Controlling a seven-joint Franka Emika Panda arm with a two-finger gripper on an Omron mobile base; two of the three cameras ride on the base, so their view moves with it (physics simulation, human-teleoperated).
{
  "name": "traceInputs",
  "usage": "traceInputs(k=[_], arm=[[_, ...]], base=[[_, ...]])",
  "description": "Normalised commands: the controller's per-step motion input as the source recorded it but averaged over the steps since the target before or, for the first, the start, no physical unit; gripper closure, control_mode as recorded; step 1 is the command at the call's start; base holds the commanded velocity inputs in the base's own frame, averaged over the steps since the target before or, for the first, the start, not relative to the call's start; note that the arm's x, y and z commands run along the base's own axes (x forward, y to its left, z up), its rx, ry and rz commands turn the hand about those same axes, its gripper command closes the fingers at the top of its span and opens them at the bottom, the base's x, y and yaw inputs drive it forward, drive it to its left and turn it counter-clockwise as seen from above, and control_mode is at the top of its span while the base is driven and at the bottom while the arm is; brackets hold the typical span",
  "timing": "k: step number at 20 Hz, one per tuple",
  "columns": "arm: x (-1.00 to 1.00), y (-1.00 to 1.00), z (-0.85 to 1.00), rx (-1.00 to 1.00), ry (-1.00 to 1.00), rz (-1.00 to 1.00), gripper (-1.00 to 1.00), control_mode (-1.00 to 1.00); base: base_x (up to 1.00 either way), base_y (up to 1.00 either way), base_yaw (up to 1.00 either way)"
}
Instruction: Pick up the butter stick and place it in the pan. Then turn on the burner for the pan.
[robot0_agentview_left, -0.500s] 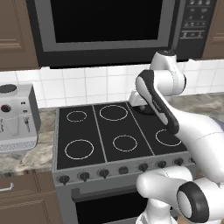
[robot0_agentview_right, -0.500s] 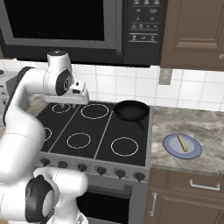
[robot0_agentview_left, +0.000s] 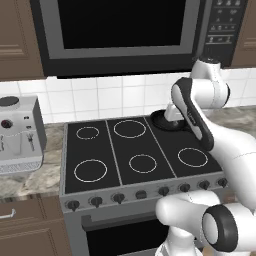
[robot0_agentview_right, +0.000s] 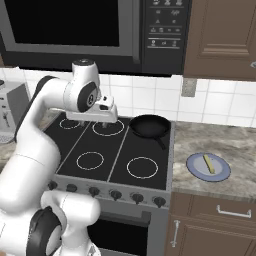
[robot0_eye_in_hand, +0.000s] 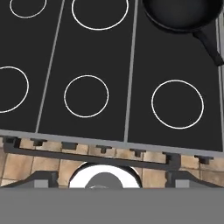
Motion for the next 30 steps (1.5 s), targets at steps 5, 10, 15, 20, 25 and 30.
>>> traceInputs(k=[5, 10, 15, 20, 25, 30], arm=[[-0.03, -0.93, -0.01, 0.0, 0.04, 0.0, -1.0, -1.0], [0.0, -0.87, -0.12, 0.0, 0.07, 0.0, -1.0, -1.0], [0.0, -0.9, -0.15, 0.0, 0.1, 0.0, -1.0, -1.0], [0.0, -0.73, -0.1, 0.0, 0.1, 0.0, -1.0, -1.0], [0.0, -0.57, -0.2, 0.0, 0.08, 0.0, -1.0, -1.0], [0.0, -0.42, -0.28, 0.0, 0.03, 0.0, -1.0, -1.0]], base=[[0.0, 0.0, 0.0], [0.0, 0.0, 0.0], [0.0, 0.0, 0.0], [0.0, 0.0, 0.0], [0.0, 0.0, 0.0], [0.0, 0.0, 0.0]])
